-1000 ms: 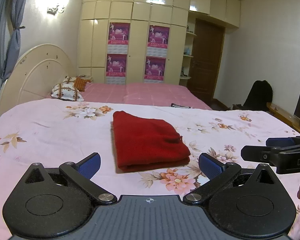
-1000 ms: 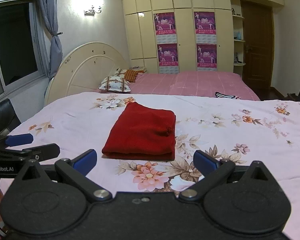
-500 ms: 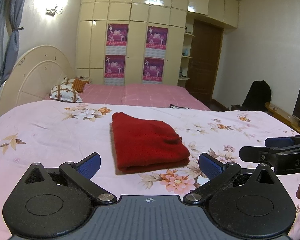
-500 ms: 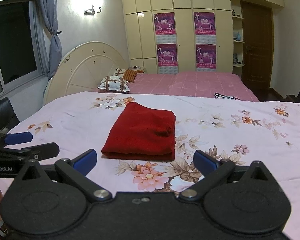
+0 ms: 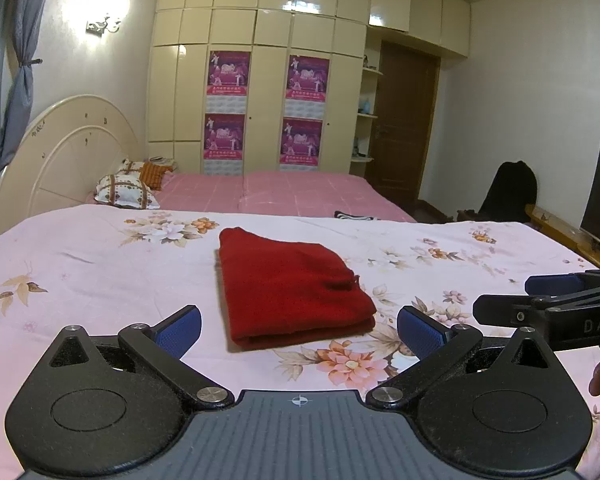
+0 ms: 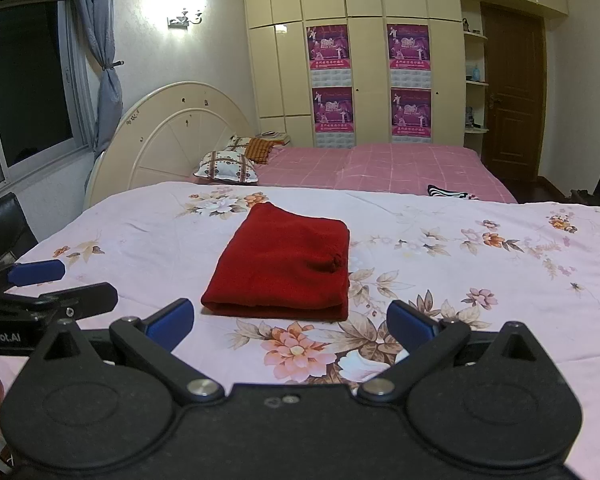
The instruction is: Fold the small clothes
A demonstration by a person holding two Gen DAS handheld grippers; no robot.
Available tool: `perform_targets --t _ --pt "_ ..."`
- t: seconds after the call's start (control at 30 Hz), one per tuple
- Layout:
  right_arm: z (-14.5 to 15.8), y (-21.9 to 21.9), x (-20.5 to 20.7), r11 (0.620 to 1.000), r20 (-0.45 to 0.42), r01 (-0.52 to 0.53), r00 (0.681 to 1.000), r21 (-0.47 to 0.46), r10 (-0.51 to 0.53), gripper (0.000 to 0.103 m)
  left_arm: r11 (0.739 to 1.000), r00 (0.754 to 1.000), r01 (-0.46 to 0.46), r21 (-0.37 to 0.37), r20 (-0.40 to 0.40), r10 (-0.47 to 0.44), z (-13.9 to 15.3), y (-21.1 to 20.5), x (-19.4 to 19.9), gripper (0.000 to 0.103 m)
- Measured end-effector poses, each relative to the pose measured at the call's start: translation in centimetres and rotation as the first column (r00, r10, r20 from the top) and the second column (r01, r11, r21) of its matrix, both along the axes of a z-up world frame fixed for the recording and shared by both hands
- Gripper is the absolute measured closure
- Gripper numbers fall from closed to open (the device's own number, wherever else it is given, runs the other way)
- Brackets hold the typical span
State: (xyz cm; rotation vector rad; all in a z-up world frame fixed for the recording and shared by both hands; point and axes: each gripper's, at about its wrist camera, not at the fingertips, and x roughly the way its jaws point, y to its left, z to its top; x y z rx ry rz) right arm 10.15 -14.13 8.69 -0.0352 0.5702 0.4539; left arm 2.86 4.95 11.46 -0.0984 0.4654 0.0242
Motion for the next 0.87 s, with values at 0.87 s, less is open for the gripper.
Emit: perform_targets --t 0.87 --pt "0.09 0.0 0.04 1.0 0.016 -0.007 1.0 -0.01 0.007 0.001 1.0 0.999 0.025 0.0 0.02 -0.025 0.16 -0.26 0.23 0.0"
